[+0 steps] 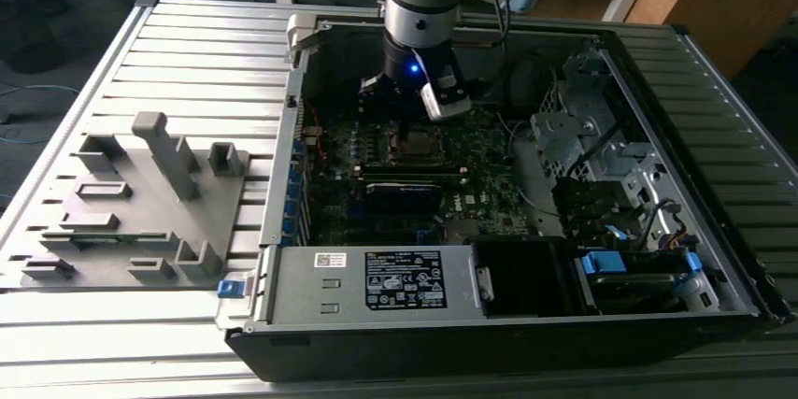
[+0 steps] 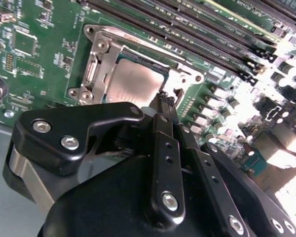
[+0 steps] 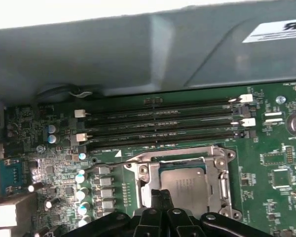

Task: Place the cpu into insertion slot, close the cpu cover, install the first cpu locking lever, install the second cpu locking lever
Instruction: 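Close the cpu cover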

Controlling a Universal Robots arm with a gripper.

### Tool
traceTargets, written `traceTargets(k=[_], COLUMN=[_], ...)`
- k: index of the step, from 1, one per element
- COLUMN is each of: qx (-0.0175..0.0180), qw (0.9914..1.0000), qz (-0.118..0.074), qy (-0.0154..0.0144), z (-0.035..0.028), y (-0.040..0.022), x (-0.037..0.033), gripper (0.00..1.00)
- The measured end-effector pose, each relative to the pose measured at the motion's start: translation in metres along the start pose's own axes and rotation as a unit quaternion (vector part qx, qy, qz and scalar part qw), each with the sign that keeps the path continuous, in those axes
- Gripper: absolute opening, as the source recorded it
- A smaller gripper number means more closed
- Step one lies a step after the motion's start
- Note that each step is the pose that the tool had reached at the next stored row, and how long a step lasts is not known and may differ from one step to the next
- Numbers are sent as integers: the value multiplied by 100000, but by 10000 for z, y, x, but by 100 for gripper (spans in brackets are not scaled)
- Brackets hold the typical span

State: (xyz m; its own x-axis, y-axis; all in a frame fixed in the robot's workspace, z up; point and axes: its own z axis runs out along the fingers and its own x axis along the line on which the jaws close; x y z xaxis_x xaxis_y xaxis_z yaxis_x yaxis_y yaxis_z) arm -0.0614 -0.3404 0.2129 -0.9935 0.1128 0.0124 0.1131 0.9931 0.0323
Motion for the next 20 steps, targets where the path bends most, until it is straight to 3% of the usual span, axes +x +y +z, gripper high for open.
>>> traceTargets(k=[11,20], qx=[8,10], qw=[100000,100000], qz=[0,-2], qy=[2,7], z=[64,106], y=[-10,-11], x=[62,62], gripper=[11,11])
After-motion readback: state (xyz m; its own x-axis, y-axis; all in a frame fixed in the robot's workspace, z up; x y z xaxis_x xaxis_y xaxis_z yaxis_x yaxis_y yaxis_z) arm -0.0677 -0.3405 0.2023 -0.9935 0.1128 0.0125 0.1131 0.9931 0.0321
